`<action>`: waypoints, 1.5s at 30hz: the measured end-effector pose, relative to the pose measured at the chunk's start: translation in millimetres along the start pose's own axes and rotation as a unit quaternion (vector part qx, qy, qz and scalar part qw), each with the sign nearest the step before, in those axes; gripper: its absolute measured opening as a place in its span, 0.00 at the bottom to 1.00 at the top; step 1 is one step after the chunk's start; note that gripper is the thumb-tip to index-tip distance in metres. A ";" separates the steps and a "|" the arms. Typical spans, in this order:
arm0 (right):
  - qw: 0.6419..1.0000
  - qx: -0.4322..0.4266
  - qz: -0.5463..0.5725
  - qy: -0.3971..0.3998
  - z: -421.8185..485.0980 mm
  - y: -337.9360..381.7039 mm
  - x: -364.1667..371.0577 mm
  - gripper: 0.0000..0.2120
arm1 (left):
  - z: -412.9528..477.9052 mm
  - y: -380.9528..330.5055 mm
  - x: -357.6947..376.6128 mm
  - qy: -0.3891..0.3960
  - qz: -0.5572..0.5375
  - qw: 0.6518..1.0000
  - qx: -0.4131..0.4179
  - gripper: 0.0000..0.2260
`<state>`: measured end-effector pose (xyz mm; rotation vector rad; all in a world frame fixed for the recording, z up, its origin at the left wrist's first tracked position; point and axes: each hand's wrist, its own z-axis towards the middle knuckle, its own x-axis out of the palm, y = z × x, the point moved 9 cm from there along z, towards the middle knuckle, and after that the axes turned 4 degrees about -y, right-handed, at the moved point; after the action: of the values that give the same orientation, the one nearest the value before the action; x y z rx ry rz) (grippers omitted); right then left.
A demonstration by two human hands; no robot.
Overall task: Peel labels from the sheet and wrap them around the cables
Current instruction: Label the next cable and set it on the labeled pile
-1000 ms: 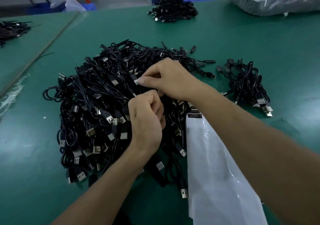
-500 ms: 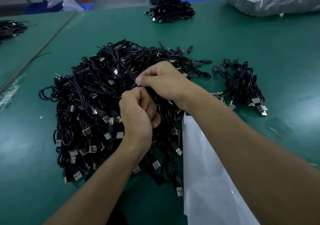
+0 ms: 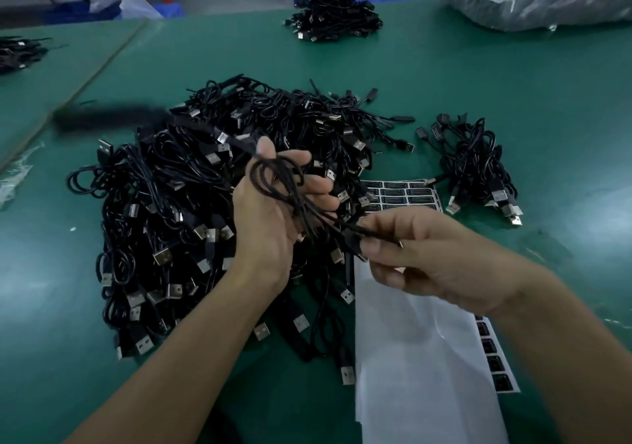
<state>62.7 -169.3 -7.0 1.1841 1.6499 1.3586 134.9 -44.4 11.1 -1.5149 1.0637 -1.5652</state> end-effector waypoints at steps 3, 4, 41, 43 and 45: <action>0.999 -0.002 0.046 -0.012 2.0 -5.4 2.2 0.02 | 0.6 4.4 1.0 0.000 0.001 1.000 -0.016 0.20; 0.999 -0.002 0.037 -0.016 1.4 -7.0 1.8 0.02 | 1.1 6.0 1.0 -0.003 0.005 1.000 -0.022 0.18; 0.925 0.039 0.192 -0.326 -13.1 -26.1 -70.7 0.06 | -8.1 -51.0 -4.2 -0.077 0.552 0.802 0.216 0.21; 0.918 0.033 0.243 -0.311 -11.0 -26.4 -69.1 0.06 | -17.1 -57.7 8.5 -0.056 0.540 0.795 0.270 0.13; 0.918 0.023 0.280 -0.281 -9.6 -23.6 -65.3 0.05 | -15.3 -48.6 14.7 0.005 0.510 0.830 0.224 0.03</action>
<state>71.6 -234.7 -30.6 1.9569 0.9668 1.1277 121.4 -36.3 61.8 -0.4291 1.1148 -0.9194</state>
